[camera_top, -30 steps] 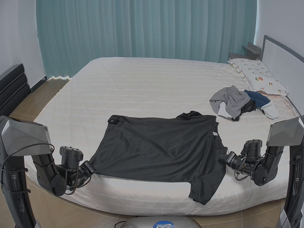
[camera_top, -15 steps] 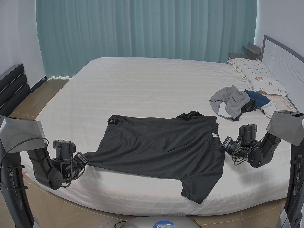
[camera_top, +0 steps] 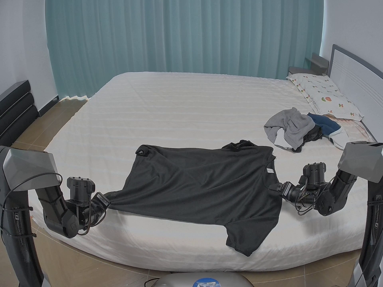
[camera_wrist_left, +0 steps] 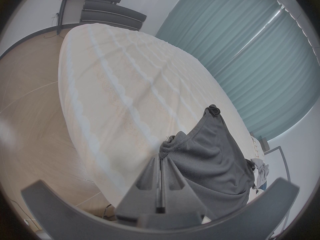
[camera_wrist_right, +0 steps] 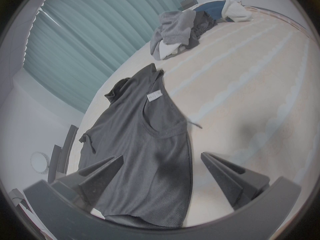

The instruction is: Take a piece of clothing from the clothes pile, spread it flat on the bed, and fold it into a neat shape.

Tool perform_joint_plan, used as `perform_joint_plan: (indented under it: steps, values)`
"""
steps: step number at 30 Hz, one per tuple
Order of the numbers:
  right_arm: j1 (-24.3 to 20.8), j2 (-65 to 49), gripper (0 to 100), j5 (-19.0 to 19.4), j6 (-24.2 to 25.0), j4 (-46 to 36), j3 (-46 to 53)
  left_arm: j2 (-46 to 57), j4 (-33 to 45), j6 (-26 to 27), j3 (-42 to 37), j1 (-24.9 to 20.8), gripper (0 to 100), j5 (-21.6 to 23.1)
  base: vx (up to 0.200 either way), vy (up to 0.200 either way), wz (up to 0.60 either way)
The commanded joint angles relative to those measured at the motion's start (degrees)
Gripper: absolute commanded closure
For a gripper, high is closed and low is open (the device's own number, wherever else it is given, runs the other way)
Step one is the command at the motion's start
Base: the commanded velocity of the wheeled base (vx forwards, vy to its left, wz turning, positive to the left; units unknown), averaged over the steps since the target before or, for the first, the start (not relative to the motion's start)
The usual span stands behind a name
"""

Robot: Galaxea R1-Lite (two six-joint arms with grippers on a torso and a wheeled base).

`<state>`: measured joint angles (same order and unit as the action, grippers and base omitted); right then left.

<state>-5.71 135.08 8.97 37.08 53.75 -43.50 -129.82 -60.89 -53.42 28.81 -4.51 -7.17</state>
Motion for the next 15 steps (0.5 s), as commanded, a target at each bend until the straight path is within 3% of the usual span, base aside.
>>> perform_joint_plan:
  steps: [1,12,15]
  values:
    - [-1.2,1.8,100,-0.2,-0.1,0.0,-0.5,-0.1,0.0,-0.1,0.1,0.0,100,0.0,0.0,0.0,0.0]
    - [-1.4,2.4,100,-0.7,0.1,-1.0,-9.9,-1.3,-9.1,-1.7,-1.1,0.2,100,-0.4,0.0,0.0,0.0]
    - [-2.3,2.7,100,-0.9,0.3,-5.2,-14.2,-2.1,-9.6,-1.5,-0.9,0.4,100,-0.4,0.0,0.0,0.0]
